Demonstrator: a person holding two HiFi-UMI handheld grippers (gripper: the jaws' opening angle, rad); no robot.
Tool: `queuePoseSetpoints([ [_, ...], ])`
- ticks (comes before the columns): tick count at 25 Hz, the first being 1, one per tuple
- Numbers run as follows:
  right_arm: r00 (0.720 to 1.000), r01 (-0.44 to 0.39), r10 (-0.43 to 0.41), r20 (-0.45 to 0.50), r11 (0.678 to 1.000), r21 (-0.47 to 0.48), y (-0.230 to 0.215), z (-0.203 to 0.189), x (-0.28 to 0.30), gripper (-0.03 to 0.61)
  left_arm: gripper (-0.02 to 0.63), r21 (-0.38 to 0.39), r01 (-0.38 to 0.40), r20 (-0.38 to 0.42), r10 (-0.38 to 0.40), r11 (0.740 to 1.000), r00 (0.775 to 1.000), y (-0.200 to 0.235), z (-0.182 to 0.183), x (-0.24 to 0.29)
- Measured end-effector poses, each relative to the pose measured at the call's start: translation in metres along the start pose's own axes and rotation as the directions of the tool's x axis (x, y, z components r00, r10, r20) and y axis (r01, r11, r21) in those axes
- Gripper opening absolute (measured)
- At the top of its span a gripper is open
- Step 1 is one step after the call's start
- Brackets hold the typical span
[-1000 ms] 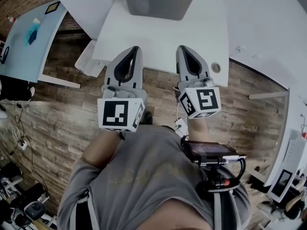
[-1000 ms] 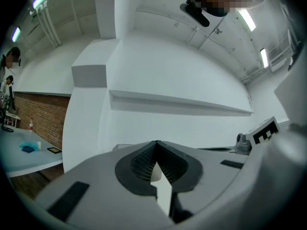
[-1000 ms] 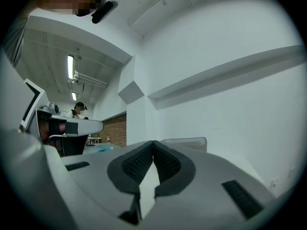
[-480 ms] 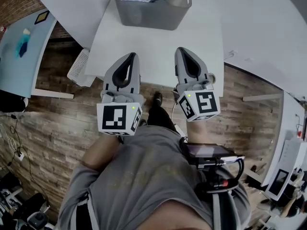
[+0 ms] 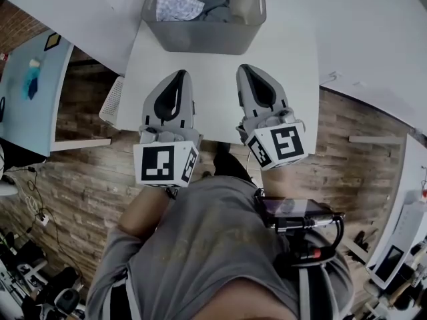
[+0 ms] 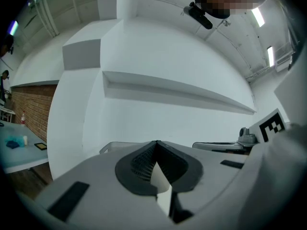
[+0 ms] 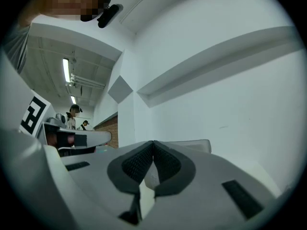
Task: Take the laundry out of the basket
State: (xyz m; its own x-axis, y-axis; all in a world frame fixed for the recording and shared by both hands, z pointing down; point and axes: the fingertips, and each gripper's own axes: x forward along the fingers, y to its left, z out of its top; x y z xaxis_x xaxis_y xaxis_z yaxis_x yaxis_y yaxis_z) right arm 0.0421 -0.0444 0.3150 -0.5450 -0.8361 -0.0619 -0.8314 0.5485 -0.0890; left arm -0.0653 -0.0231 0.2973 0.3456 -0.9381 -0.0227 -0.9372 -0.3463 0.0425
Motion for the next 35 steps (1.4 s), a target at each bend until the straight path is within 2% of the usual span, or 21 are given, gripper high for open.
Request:
queuePoseSetpoints([
  [6,0.996,-0.084,0.082,0.045,0.996,0.028,-0.023,0.014,0.038,0.008,0.008,0.036,-0.031,-0.019,0.032,0.999,0.999,0.004,0.003,0.054],
  [11,0.989,-0.128,0.127,0.078,0.992,0.014,-0.044,0.031,0.063,0.008,0.008,0.054,-0.066,0.013,0.065,0.996,0.998,0.009,0.020,0.087],
  [18,0.986,-0.126,0.124,0.113,0.992,0.003,-0.061,0.051,0.087,0.008,0.008,0.081,-0.076,0.057,0.072,0.994,0.996,0.024,0.047,0.116],
  [30,0.992,-0.073,0.068,0.103,0.996,0.051,-0.073,0.038,0.123,0.008,0.009,0.076,-0.048,-0.005,0.048,0.996,0.999,0.062,0.031,0.152],
  [35,0.994,-0.072,0.067,0.087,0.996,0.058,-0.069,0.034,0.140,0.008,0.009,0.083,-0.033,-0.005,0.033,0.996,0.999,0.083,0.037,0.178],
])
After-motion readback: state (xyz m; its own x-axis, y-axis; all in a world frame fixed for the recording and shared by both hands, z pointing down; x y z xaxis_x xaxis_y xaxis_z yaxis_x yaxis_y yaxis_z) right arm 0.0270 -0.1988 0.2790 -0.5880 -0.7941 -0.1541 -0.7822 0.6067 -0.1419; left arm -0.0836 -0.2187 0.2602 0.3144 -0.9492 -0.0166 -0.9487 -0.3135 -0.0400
